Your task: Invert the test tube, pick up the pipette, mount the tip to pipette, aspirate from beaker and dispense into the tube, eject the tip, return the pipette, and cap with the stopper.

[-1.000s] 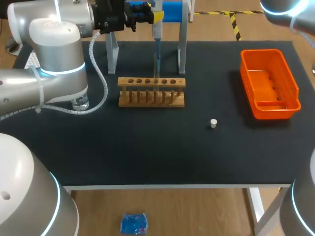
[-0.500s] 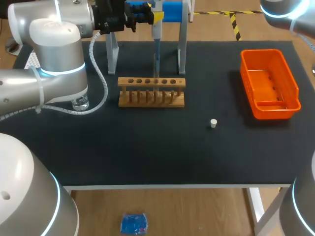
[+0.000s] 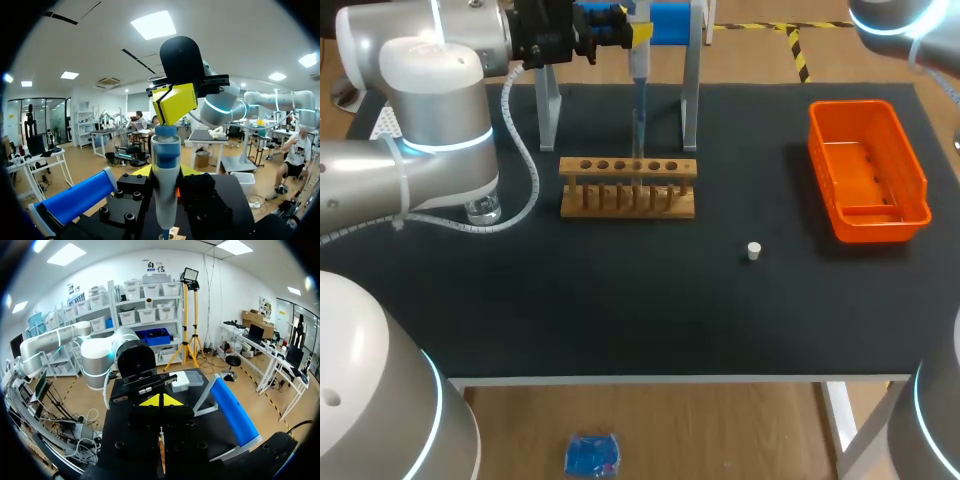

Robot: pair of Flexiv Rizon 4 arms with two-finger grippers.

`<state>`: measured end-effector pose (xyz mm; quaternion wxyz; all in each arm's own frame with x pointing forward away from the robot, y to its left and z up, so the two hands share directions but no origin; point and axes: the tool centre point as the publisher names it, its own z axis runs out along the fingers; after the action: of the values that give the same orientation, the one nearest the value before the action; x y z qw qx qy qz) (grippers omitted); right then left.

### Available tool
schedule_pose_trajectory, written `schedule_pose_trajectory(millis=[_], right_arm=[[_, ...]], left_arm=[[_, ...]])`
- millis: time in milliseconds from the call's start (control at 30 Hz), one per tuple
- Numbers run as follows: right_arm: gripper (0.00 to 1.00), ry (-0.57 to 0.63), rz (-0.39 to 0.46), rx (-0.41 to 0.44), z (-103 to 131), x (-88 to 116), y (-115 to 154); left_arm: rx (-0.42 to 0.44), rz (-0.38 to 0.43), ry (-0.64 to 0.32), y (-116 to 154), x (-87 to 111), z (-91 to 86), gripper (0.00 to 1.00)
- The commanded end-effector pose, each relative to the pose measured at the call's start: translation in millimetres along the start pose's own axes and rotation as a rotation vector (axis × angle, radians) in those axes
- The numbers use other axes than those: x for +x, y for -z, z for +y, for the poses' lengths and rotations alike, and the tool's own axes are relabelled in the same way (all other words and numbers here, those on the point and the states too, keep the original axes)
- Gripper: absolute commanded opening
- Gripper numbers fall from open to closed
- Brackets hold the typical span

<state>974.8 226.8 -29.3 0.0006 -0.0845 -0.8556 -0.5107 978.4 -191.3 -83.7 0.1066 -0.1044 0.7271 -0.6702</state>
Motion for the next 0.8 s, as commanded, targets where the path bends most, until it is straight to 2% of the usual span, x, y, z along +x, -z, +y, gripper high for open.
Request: schedule_pose_trajectory(millis=[33, 367, 400, 433, 467, 500, 800], right_arm=[[0.00, -0.002, 0.001, 0.005, -2.4, -2.1, -1.4], [0.00, 0.046, -0.021, -0.021, 18.1, 3.9, 13.0], [0.15, 0.052, -0.025, -0.024, 19.9, 4.5, 15.2], [0.43, 0.059, -0.032, -0.029, 20.4, 4.6, 15.9], [0.97, 0.066, -0.040, -0.032, 21.3, 4.9, 17.4], [1.00, 0.071, -0.042, -0.037, 22.3, 5.3, 19.6], [1.00, 0.136, -0.081, -0.084, 20.4, 8.9, 53.2]], left_arm=[[0.007, -0.006, -0.002, -1.3, 0.6, -3.0, 0.00], [0.007, -0.006, -0.002, -1.3, 0.6, -3.0, 0.00], [0.007, -0.006, -0.002, -1.3, 0.6, -3.0, 0.00], [0.007, -0.006, -0.002, -1.3, 0.6, -3.0, 0.00], [0.007, -0.006, -0.002, -1.3, 0.6, -3.0, 0.00], [0.007, -0.006, -0.002, -1.3, 0.6, -3.0, 0.00], [0.007, -0.006, -0.002, -1.3, 0.6, -3.0, 0.00]])
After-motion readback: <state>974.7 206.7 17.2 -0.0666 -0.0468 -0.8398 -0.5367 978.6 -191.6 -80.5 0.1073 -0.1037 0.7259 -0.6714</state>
